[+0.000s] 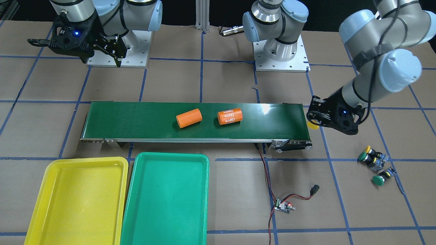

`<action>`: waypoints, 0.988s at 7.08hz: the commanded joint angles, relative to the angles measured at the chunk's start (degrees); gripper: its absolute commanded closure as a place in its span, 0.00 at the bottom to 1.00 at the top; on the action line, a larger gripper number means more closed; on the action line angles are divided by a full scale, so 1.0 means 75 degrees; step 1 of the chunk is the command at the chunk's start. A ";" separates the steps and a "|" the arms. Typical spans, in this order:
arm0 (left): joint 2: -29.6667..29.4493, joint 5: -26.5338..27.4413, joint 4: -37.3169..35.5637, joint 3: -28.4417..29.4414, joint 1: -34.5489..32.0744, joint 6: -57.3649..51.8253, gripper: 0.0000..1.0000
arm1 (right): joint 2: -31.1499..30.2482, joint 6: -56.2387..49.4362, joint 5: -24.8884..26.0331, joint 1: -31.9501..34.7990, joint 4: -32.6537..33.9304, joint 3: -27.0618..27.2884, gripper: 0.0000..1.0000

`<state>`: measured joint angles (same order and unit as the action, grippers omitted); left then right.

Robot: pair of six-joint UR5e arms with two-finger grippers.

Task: Sort buttons by color to trays
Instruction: 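Set the yellow-capped button on the belt and release it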

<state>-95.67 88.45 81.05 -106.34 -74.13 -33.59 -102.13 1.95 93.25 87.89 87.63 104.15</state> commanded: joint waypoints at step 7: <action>0.0086 0.0113 -0.1936 -0.1362 -0.1379 0.4455 0.00 | 0.0000 0.0009 0.0000 0.0000 0.0000 0.0000 0.00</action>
<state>-96.02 89.06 66.30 -117.35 -85.26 -0.05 -102.13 1.92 93.25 87.89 87.59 104.15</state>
